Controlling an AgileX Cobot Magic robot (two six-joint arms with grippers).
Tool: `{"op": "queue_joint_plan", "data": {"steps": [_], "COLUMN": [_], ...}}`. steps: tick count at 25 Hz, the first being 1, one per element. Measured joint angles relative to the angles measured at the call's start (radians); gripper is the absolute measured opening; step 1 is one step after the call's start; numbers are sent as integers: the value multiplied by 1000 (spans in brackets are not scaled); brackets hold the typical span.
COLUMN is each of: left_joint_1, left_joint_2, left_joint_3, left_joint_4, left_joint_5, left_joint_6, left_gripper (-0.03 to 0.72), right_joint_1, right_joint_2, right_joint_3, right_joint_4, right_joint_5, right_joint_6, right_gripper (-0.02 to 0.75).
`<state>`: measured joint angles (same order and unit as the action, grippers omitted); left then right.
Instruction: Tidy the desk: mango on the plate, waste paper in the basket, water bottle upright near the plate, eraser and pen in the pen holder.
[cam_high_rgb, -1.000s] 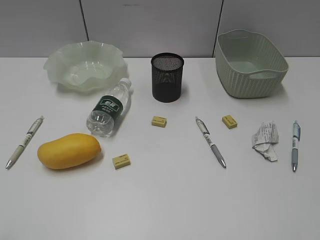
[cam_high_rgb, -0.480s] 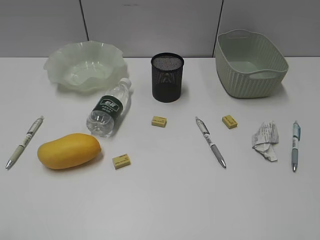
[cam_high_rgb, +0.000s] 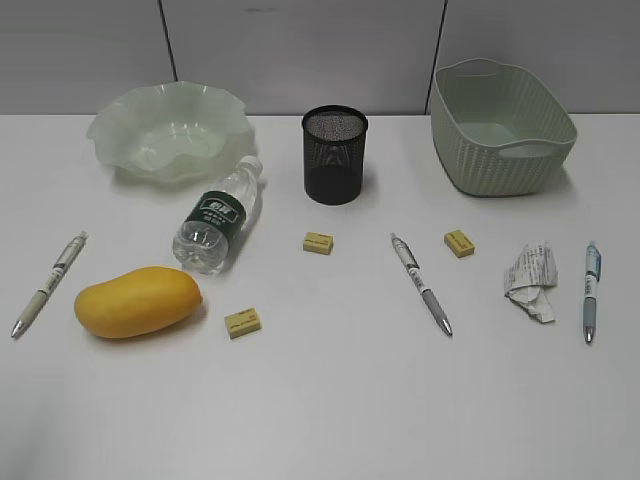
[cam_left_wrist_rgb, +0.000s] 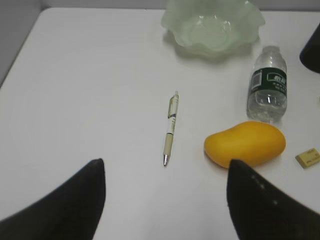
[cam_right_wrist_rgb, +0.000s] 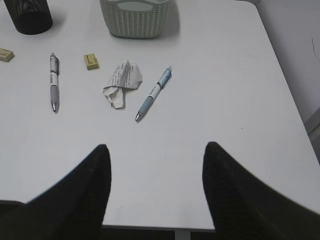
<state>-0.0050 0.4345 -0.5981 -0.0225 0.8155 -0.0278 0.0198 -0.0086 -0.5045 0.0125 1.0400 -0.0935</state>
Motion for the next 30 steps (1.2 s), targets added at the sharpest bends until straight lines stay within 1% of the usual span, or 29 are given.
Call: {"op": "queue_joint_plan", "data": {"steps": [7, 9, 13, 16, 20, 25, 27, 30], "left_joint_1": [0, -8, -55, -119, -209, -316, -347, -365], "left_joint_2": [354, 462, 612, 707, 832, 1007, 1075, 1174], "left_joint_3": [-39, -59, -124, -180, -250, -298, -315, -354], "left_joint_4": [-183, -220, -239, -241, -218, -67, -29, -6], "left_joint_5": [-60, -72, -78, -79, -77, -54, -44, -37], "left_joint_6": [227, 285, 370, 440, 503, 562, 570, 573], "left_gripper": [574, 574, 572, 573, 592, 636, 648, 655], "right_joint_1": [0, 0, 0, 0, 0, 0, 0, 0], "right_joint_2": [0, 0, 0, 0, 0, 0, 0, 0], "right_joint_3": [0, 0, 0, 0, 0, 0, 0, 0], "right_joint_4": [0, 0, 0, 0, 0, 0, 0, 0], "right_joint_5": [0, 0, 0, 0, 0, 0, 0, 0], "right_joint_6": [0, 0, 0, 0, 0, 0, 0, 0], "right_gripper": [459, 459, 458, 458, 458, 458, 458, 458]}}
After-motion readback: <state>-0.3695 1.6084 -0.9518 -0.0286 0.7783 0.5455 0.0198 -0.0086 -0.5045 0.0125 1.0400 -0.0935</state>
